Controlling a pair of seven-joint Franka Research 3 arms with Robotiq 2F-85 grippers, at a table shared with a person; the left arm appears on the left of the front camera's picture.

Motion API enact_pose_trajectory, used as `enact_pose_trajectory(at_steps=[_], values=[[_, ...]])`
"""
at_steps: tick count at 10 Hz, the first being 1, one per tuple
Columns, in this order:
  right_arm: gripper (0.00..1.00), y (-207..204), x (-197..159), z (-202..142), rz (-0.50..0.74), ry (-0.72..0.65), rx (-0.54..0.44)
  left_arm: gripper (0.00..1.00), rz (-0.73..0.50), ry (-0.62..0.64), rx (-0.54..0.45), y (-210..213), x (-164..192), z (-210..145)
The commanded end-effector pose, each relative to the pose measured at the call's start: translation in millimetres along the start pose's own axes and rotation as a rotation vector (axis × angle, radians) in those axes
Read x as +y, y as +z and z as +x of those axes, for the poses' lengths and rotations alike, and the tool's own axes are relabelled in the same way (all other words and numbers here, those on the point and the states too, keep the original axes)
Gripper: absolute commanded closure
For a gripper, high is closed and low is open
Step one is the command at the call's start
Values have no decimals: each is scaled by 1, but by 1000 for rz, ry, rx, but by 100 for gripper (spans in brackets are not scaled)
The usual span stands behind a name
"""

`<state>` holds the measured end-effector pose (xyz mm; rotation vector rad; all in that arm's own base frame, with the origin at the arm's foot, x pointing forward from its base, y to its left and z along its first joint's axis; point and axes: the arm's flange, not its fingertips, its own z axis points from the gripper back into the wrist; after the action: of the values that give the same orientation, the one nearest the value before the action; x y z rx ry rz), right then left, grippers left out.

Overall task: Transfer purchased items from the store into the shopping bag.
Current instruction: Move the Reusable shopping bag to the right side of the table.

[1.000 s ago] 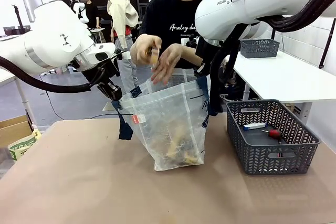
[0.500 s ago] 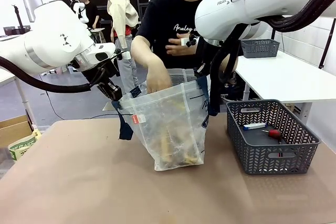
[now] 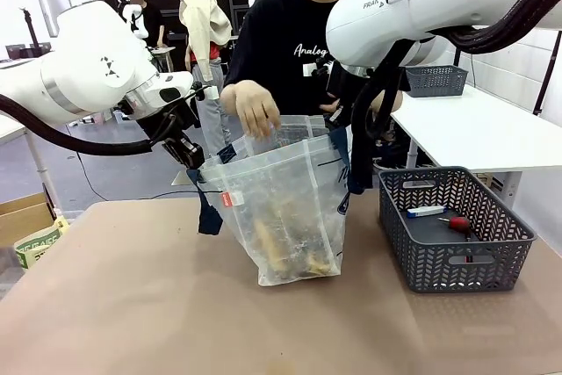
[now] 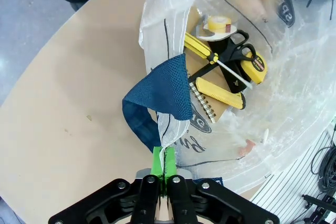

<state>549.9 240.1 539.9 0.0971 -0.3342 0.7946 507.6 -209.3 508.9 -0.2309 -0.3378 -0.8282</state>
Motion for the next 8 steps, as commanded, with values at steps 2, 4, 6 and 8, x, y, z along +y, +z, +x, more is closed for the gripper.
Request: enact_pose_trajectory(at_steps=[2,4,6,8], values=[[100,1,-1,0,-2,-3,-3,100,1,6,-1,1,1,-1],[100,1,-1,0,-2,-3,-3,100,1,6,-1,1,1,-1],[100,1,-1,0,-2,-3,-3,100,1,6,-1,1,1,-1],[100,1,-1,0,-2,-3,-3,100,1,6,-1,1,1,-1]])
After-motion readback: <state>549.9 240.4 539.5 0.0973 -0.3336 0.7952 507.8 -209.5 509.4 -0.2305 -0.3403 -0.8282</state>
